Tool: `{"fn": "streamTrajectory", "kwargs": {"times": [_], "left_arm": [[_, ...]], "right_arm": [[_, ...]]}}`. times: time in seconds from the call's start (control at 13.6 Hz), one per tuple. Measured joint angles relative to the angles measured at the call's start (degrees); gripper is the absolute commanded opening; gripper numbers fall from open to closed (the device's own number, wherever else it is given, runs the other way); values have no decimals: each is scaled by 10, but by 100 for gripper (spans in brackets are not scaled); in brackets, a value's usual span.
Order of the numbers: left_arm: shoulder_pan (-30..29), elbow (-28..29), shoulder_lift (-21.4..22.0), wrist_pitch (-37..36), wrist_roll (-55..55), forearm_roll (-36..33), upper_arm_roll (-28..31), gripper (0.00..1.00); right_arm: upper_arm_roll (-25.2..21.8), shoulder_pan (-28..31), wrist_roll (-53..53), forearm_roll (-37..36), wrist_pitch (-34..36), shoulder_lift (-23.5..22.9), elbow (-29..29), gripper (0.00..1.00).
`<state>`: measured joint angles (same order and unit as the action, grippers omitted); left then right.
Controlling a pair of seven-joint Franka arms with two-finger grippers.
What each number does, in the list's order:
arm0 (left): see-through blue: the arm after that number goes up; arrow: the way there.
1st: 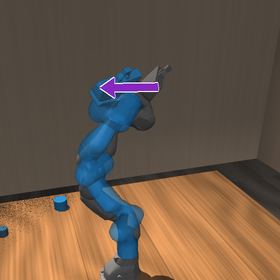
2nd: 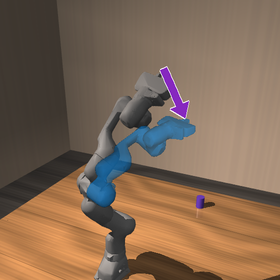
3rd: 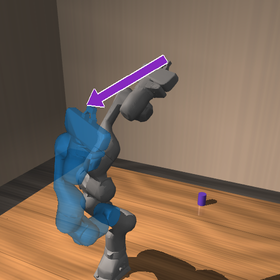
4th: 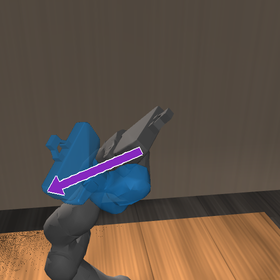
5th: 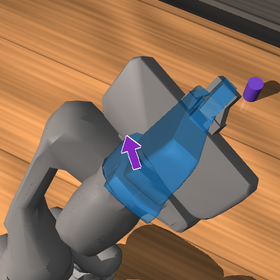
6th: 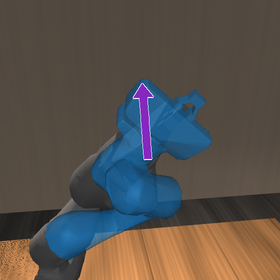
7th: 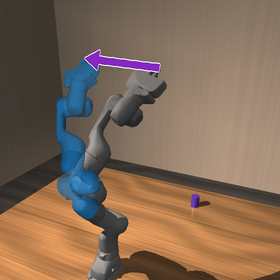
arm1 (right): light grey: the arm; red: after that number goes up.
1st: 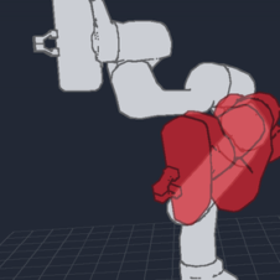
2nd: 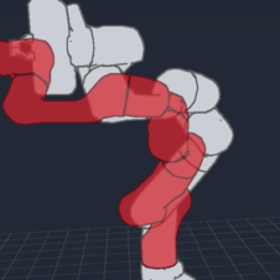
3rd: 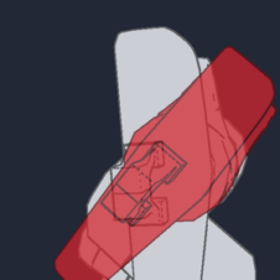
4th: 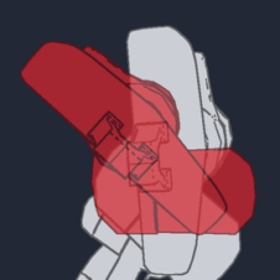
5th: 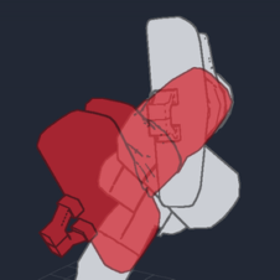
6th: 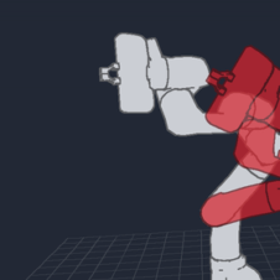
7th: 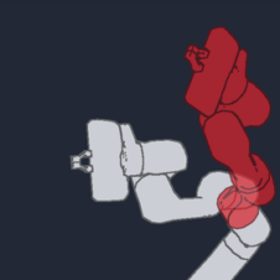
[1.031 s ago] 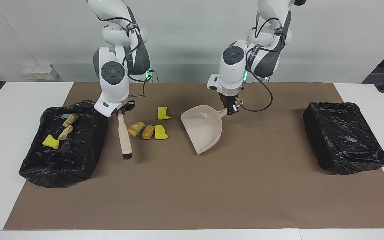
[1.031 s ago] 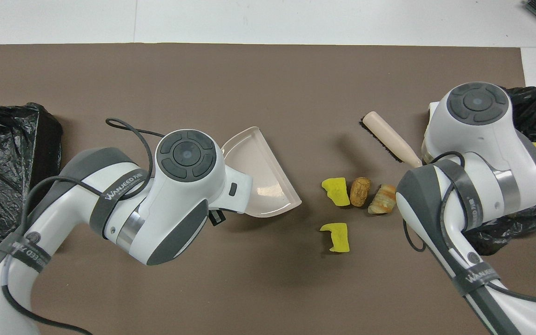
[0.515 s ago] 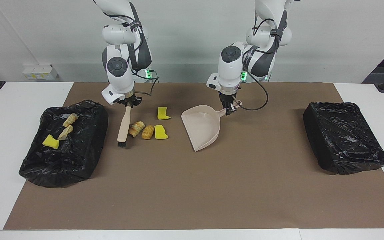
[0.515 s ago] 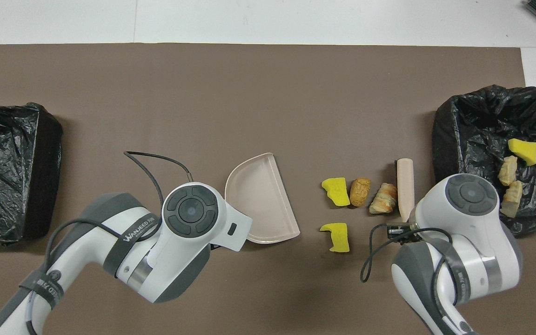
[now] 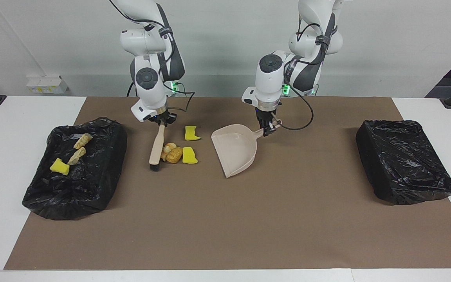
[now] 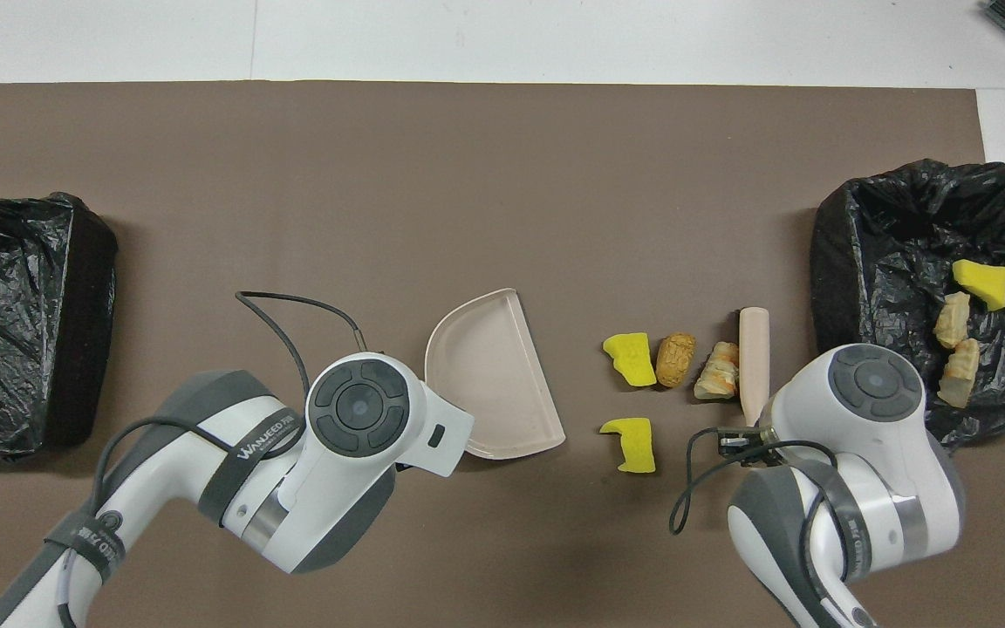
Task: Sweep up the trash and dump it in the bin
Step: 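Sweep the bread and sponge pieces into the dustpan with the right gripper's brush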
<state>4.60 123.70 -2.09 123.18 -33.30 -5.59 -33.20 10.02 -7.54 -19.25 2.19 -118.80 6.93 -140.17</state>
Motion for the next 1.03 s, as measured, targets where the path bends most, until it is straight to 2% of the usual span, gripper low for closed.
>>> {"fn": "streamTrajectory", "kwargs": {"times": [0.22,0.66,0.81,1.03], "left_arm": [[0,1,0,4,0,1,1,0],[0,6,0,8,0,3,2,0],[-1,13,-1,17,0,3,4,0],[-1,15,-1,20,0,4,4,0]], "right_arm": [[2,-58,-17,35,-9,-23,27,0],[4,-162,-17,128,-9,-122,150,0],[4,-179,-17,141,1,-133,179,0],[0,-180,-17,145,61,-124,202,0]]}}
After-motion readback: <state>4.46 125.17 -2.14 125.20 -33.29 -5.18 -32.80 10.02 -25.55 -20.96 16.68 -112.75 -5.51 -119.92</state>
